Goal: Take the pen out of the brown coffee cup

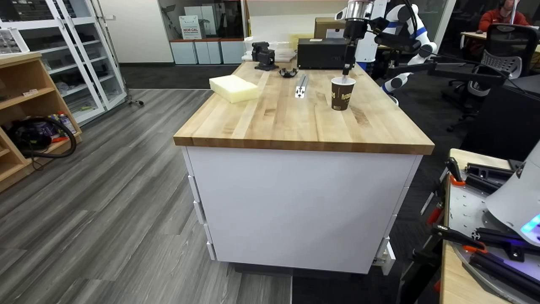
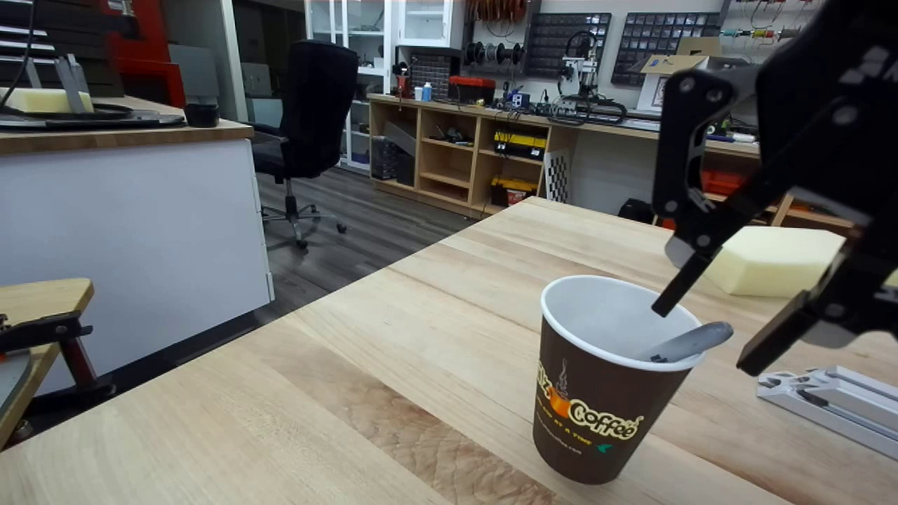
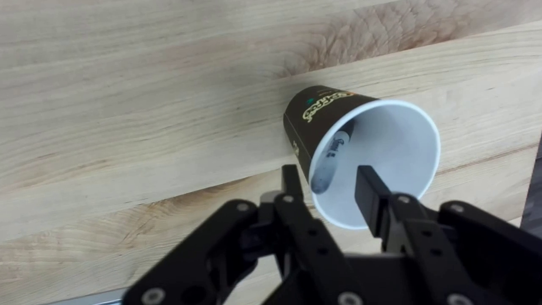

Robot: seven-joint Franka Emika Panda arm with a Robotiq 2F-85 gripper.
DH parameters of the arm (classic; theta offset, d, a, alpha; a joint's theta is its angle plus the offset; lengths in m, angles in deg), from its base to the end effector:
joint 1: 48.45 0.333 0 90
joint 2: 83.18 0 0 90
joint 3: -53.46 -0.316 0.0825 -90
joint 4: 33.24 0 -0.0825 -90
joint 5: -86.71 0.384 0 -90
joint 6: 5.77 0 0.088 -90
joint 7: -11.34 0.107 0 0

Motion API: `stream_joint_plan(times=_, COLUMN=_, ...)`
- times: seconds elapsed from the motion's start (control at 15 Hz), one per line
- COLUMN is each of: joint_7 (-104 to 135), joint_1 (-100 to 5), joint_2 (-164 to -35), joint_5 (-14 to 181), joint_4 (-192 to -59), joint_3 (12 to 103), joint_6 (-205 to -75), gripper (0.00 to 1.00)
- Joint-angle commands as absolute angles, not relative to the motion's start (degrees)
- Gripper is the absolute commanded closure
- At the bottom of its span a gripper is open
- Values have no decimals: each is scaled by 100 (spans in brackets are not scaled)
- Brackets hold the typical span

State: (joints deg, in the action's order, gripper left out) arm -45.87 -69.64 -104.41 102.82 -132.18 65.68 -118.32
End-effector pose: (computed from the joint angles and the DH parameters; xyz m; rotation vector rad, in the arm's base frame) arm 0.5492 -0.3270 0.3639 -2.8991 -0.4389 -0.0583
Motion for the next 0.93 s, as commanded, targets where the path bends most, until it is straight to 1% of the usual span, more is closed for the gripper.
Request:
stream_joint_plan(times=0.0, joint_7=-4385, joint_1=-7015, joint_2=-10580, joint_5=10167, joint_4=-13015, joint_3=6472, joint_6=-11836, gripper=84)
stream_joint_plan(times=0.07, joint_7=-4378, joint_1=-7016, joint_2=-10595, joint_5=10166, joint_4=-13000, joint_3=6468, joint_6=-11836, gripper=85)
stream_joint_plan(times=0.13, joint_7=-4376, joint_1=-7016, joint_2=-10600, joint_5=10164, joint_4=-12993, joint_3=6464, joint_6=-11834, gripper=92)
stream_joint_plan(times=0.27, joint_7=-4368, joint_1=-7013, joint_2=-10599, joint_5=10158, joint_4=-12981, joint_3=6458, joint_6=-11837, gripper=96)
stream_joint_plan(times=0.33, joint_7=-4357, joint_1=-7009, joint_2=-10593, joint_5=10150, joint_4=-12970, joint_3=6458, joint_6=-11840, gripper=96)
stream_joint_plan(times=0.4, joint_7=-4351, joint_1=-7005, joint_2=-10586, joint_5=10146, joint_4=-12965, joint_3=6456, joint_6=-11854, gripper=93)
stream_joint_plan(times=0.87, joint_7=-4283, joint_1=-6998, joint_2=-10575, joint_5=10058, joint_4=-12950, joint_3=6450, joint_6=-11854, gripper=93)
